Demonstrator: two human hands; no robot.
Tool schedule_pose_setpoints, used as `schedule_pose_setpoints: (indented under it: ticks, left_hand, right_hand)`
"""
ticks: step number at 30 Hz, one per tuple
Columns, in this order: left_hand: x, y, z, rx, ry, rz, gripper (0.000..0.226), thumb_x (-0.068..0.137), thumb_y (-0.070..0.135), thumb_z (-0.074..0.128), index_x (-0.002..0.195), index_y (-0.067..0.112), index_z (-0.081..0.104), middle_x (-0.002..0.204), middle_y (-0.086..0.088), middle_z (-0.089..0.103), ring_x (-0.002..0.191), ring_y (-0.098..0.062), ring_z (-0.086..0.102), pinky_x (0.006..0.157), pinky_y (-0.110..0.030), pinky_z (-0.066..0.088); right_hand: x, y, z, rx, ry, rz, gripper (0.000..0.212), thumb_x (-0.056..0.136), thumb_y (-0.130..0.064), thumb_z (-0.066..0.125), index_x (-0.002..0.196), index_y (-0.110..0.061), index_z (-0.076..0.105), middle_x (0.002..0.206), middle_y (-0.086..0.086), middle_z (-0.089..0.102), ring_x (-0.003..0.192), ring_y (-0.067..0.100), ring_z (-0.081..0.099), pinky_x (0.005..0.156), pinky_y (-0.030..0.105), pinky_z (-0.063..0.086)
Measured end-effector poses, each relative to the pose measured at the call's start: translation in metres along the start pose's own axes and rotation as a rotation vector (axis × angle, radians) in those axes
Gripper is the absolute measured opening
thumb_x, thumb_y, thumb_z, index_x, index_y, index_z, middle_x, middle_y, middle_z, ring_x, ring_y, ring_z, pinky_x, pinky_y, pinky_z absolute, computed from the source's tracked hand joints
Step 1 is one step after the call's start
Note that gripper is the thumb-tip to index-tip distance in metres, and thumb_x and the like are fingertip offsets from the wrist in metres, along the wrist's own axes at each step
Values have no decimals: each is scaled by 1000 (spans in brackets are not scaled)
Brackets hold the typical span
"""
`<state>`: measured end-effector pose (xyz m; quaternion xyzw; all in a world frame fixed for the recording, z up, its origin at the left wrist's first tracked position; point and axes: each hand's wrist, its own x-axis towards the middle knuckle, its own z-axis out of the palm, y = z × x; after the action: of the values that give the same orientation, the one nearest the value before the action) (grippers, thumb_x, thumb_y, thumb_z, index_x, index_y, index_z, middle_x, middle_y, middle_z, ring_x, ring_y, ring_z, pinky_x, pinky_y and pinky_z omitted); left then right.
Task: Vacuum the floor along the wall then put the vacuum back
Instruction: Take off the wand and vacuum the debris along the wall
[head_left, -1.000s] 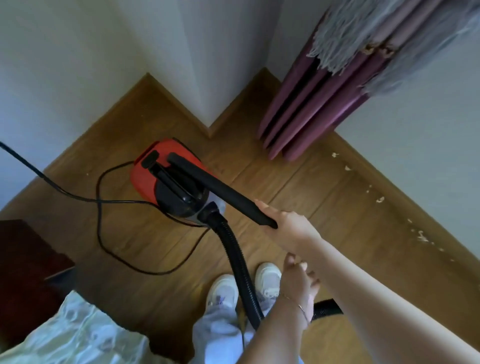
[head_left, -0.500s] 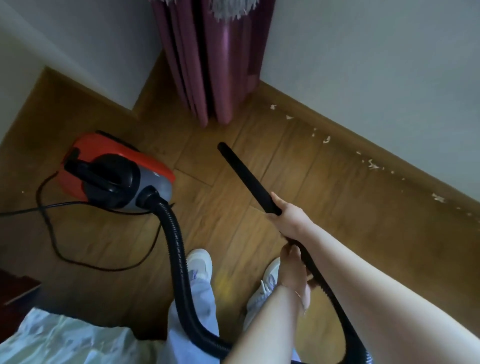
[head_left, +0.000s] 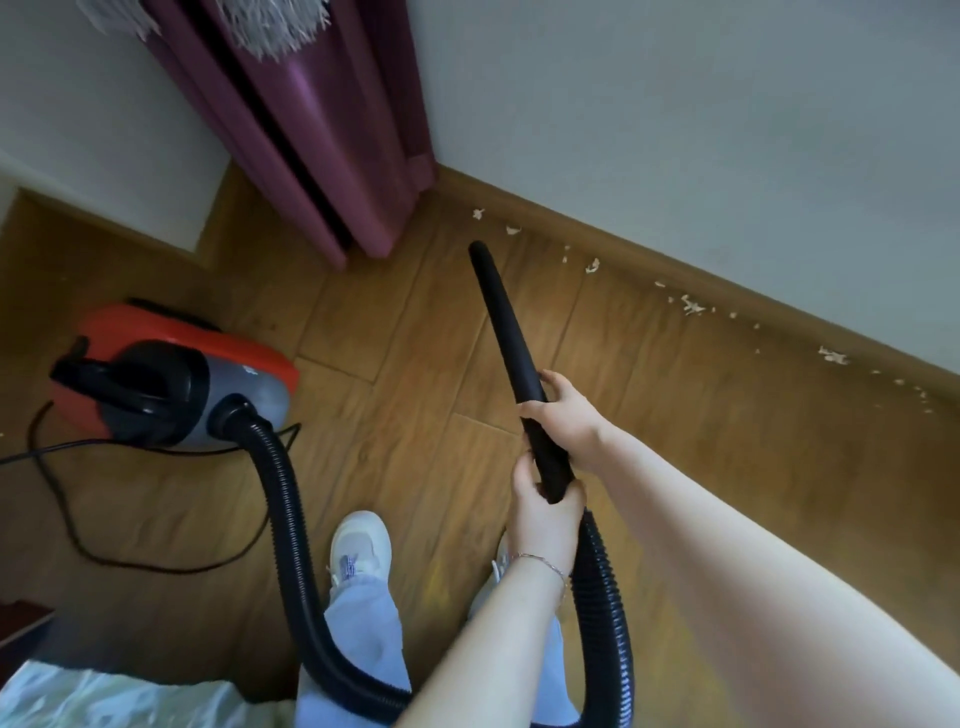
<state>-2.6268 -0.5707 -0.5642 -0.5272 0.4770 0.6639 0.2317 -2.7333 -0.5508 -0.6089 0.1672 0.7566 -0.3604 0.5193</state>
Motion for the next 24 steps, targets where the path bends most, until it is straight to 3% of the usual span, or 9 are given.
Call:
schedule_pose_setpoints:
  ticks: [2, 7, 12, 14, 20, 24]
  left_hand:
    - [3, 3, -1, 40, 44, 19, 49, 82, 27, 56, 126, 38, 39, 92, 0, 66, 81, -22, 65, 69, -34, 52]
    - [15, 19, -13, 152, 157, 73, 40, 83, 21, 58, 121, 28, 47, 86, 6, 63, 75, -15, 61, 57, -24, 43]
    - [45, 44, -36, 284, 176, 140, 32, 83, 21, 59, 113, 23, 49, 81, 7, 58, 73, -16, 60, 59, -27, 47]
    - [54, 52, -41, 321, 172, 162, 34, 82, 21, 59, 115, 24, 49, 85, 5, 60, 78, -20, 62, 67, -32, 52]
    - [75, 67, -54, 381, 149, 195, 44, 83, 21, 59, 125, 23, 46, 94, 2, 62, 82, -21, 63, 64, -28, 47]
    - [81, 68, -61, 385, 120, 156, 53, 82, 22, 59, 132, 22, 40, 102, -2, 63, 85, -21, 63, 66, -28, 49]
  right_hand:
    - [0, 0, 1, 52, 19, -5, 66, 89, -22, 61, 145, -29, 27, 111, 11, 61, 87, 26, 66, 80, 40, 57]
    - [7, -9, 14, 147, -46, -20, 67, 89, -17, 57, 147, -32, 28, 99, 2, 60, 81, 19, 63, 65, 28, 54]
    - [22, -26, 29, 260, -85, -51, 69, 90, -15, 57, 149, -30, 23, 108, 6, 58, 81, 21, 63, 58, 25, 52]
    - [31, -31, 32, 325, -77, -68, 67, 91, -14, 57, 148, -31, 25, 112, 6, 57, 85, 22, 63, 59, 26, 52]
    - [56, -41, 41, 432, -103, -90, 70, 91, -14, 59, 149, -32, 24, 121, 5, 54, 102, 26, 61, 80, 36, 55]
    - [64, -42, 48, 407, -112, -112, 69, 93, -15, 59, 150, -29, 24, 120, 1, 53, 103, 21, 60, 76, 28, 53]
